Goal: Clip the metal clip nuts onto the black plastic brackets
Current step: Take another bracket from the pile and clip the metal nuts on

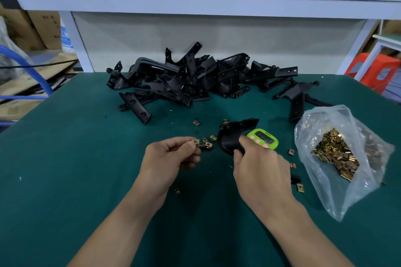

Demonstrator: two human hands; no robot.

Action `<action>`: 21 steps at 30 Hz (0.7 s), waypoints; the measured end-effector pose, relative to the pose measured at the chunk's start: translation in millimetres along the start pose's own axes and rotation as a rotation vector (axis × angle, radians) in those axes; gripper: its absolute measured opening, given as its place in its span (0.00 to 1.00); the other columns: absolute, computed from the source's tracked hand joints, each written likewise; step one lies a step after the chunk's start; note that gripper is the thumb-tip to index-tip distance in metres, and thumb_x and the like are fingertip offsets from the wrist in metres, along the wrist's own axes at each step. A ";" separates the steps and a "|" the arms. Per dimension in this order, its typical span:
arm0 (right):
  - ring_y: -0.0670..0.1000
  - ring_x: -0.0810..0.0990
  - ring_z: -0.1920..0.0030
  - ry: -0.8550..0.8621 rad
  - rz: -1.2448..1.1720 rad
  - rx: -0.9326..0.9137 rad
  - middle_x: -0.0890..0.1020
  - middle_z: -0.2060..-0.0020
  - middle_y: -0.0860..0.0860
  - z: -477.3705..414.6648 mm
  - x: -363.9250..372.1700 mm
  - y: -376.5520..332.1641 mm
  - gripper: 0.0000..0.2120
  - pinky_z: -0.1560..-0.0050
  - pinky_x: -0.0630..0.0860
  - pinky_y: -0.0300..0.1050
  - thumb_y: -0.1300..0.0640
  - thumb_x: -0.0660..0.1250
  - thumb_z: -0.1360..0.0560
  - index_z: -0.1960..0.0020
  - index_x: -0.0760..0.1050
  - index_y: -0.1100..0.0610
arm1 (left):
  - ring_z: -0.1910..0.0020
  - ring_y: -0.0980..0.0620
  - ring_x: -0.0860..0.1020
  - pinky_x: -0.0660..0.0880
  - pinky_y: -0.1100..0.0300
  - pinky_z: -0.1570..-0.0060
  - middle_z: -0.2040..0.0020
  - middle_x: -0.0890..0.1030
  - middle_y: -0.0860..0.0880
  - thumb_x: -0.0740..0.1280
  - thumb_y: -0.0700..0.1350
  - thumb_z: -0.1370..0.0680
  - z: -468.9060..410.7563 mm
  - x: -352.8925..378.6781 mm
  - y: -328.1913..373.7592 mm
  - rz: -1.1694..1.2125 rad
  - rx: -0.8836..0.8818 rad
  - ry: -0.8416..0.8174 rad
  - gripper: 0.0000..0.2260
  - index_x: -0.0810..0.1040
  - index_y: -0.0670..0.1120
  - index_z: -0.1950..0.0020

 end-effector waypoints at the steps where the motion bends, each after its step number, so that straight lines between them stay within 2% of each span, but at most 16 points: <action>1: 0.57 0.65 0.74 0.014 0.011 -0.002 0.68 0.76 0.46 -0.1 -1.7 -1.4 0.15 0.68 0.62 0.46 0.63 0.70 0.27 0.61 0.64 0.51 | 0.63 0.50 0.84 0.80 0.63 0.62 0.59 0.87 0.42 0.71 0.37 0.21 0.2 0.1 0.1 0.001 0.001 -0.001 0.04 0.87 0.43 0.51; 3: 0.56 0.66 0.72 0.004 0.050 -0.055 0.70 0.74 0.48 -0.2 0.5 -5.3 0.15 0.63 0.67 0.48 0.70 0.71 0.36 0.63 0.70 0.55 | 0.64 0.51 0.84 0.80 0.63 0.62 0.59 0.86 0.42 0.71 0.37 0.20 0.4 0.4 0.8 0.003 0.006 -0.004 0.05 0.86 0.42 0.50; 4: 0.56 0.68 0.70 -0.021 0.071 -0.085 0.70 0.73 0.48 0.3 5.3 -5.8 0.13 0.59 0.69 0.49 0.71 0.71 0.38 0.59 0.76 0.57 | 0.64 0.51 0.83 0.80 0.63 0.62 0.59 0.86 0.42 0.71 0.37 0.20 0.5 0.7 1.4 0.004 0.010 -0.006 0.05 0.86 0.42 0.51; 5: 0.55 0.68 0.67 -0.045 0.106 -0.104 0.68 0.72 0.47 0.1 11.1 -5.3 0.18 0.56 0.67 0.49 0.71 0.71 0.39 0.50 0.82 0.61 | 0.64 0.51 0.83 0.80 0.63 0.63 0.60 0.86 0.42 0.71 0.37 0.21 0.6 0.8 1.7 0.004 0.012 -0.007 0.05 0.87 0.42 0.51; 7: 0.53 0.66 0.61 -0.105 0.185 -0.186 0.68 0.68 0.46 2.4 23.7 -10.7 0.34 0.53 0.61 0.47 0.69 0.70 0.37 0.30 0.76 0.62 | 0.65 0.51 0.83 0.80 0.63 0.63 0.60 0.86 0.42 0.71 0.37 0.21 0.5 0.4 1.9 0.002 0.012 -0.005 0.05 0.87 0.42 0.52; 8: 0.52 0.67 0.58 -0.111 0.189 -0.205 0.70 0.64 0.45 2.8 26.5 -11.9 0.35 0.50 0.61 0.46 0.68 0.68 0.35 0.27 0.73 0.59 | 0.64 0.51 0.83 0.80 0.63 0.63 0.60 0.86 0.42 0.72 0.36 0.21 0.5 0.4 1.9 0.000 0.007 -0.006 0.05 0.87 0.42 0.53; 9: 0.52 0.69 0.55 -0.115 0.145 -0.200 0.72 0.61 0.45 3.3 25.0 -12.7 0.32 0.47 0.63 0.46 0.67 0.66 0.33 0.29 0.74 0.55 | 0.64 0.50 0.84 0.80 0.63 0.63 0.59 0.86 0.42 0.72 0.35 0.22 0.4 0.2 1.7 -0.003 0.002 -0.008 0.05 0.87 0.43 0.53; 10: 0.53 0.70 0.53 -0.084 0.063 -0.196 0.73 0.58 0.45 3.6 19.3 -13.8 0.26 0.44 0.65 0.48 0.66 0.63 0.33 0.36 0.77 0.54 | 0.64 0.50 0.84 0.80 0.63 0.62 0.59 0.87 0.42 0.72 0.35 0.22 0.5 0.7 1.7 -0.008 -0.003 -0.014 0.06 0.87 0.43 0.55; 12: 0.56 0.70 0.54 -0.027 -0.067 -0.172 0.70 0.58 0.47 3.9 7.5 -11.7 0.15 0.44 0.68 0.53 0.63 0.61 0.35 0.49 0.75 0.55 | 0.64 0.50 0.84 0.80 0.63 0.63 0.59 0.87 0.42 0.72 0.34 0.23 1.8 2.9 3.0 -0.011 -0.009 -0.039 0.08 0.88 0.45 0.57; 13: 0.57 0.70 0.55 -0.035 -0.067 -0.166 0.69 0.58 0.48 4.3 7.6 -10.2 0.13 0.45 0.68 0.54 0.62 0.61 0.36 0.52 0.72 0.55 | 0.64 0.50 0.84 0.80 0.63 0.63 0.58 0.87 0.42 0.72 0.34 0.23 2.8 4.8 4.0 -0.013 -0.010 -0.057 0.09 0.88 0.46 0.58; 16: 0.59 0.70 0.54 -0.097 0.018 -0.119 0.68 0.54 0.50 4.7 13.0 -5.0 0.13 0.55 0.65 0.52 0.60 0.66 0.33 0.50 0.67 0.55 | 0.64 0.50 0.83 0.79 0.62 0.63 0.59 0.86 0.42 0.72 0.37 0.23 7.6 13.7 5.3 -0.033 -0.027 -0.134 0.08 0.88 0.47 0.58; 19: 0.58 0.76 0.56 -0.108 0.148 -0.077 0.70 0.52 0.50 2.4 15.7 -3.8 0.21 0.64 0.60 0.48 0.59 0.72 0.34 0.48 0.64 0.53 | 0.65 0.50 0.82 0.79 0.62 0.63 0.60 0.85 0.42 0.72 0.39 0.22 12.8 22.9 3.1 -0.039 -0.065 -0.203 0.08 0.88 0.47 0.59; 21: 0.57 0.79 0.59 -0.094 0.217 -0.085 0.71 0.54 0.47 1.9 16.4 -6.9 0.23 0.68 0.59 0.48 0.59 0.73 0.34 0.49 0.62 0.51 | 0.65 0.51 0.82 0.79 0.62 0.63 0.60 0.85 0.43 0.72 0.40 0.22 15.3 26.8 1.6 -0.021 -0.092 -0.225 0.07 0.88 0.46 0.59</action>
Point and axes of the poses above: each hand's wrist, its own z-axis away from the middle knuckle, its own x-axis out of the palm, y = z × x, the point moved 10 cm from there along -z, towards the middle knuckle
